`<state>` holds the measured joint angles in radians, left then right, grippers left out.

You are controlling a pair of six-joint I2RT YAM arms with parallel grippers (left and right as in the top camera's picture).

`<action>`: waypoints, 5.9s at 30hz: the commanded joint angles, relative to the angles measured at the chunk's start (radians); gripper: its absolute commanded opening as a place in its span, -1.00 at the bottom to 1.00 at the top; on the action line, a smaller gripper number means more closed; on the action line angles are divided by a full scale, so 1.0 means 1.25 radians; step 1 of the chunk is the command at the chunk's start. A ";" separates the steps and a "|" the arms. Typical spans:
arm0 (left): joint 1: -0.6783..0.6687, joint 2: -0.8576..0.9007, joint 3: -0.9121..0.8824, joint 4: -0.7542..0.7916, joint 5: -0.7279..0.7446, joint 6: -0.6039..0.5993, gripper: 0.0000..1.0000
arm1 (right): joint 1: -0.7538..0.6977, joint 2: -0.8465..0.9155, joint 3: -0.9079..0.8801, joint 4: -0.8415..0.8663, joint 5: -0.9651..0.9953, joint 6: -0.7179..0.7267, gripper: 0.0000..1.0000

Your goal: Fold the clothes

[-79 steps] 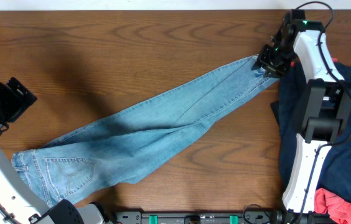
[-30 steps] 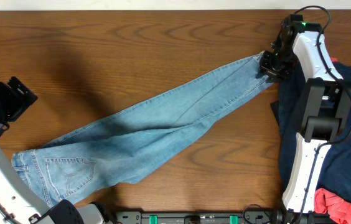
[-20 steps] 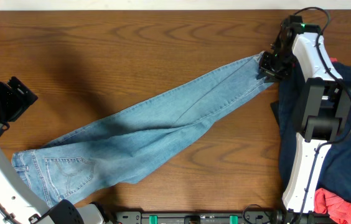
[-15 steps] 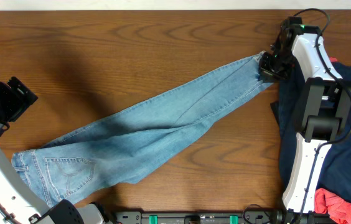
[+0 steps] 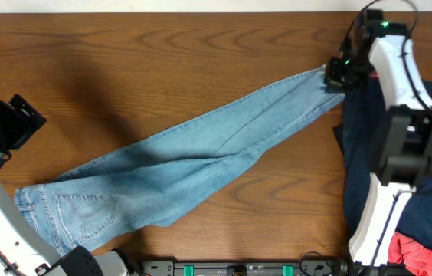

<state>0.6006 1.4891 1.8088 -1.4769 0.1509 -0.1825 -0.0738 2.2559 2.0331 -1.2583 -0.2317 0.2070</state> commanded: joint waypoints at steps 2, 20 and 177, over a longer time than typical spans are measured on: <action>0.003 -0.012 0.009 -0.001 -0.002 0.002 0.97 | -0.003 -0.119 0.013 -0.039 0.043 0.012 -0.97; 0.003 -0.011 0.009 0.007 -0.002 0.002 0.97 | 0.023 -0.118 0.011 0.083 0.122 0.146 -0.98; 0.165 0.453 -0.271 0.154 0.214 0.450 -0.88 | 0.457 -0.076 -0.502 0.553 -0.104 0.187 -0.32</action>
<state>0.7918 2.0491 1.4796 -1.2598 0.5392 0.4664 0.4915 2.1159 1.4132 -0.5705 -0.4259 0.3981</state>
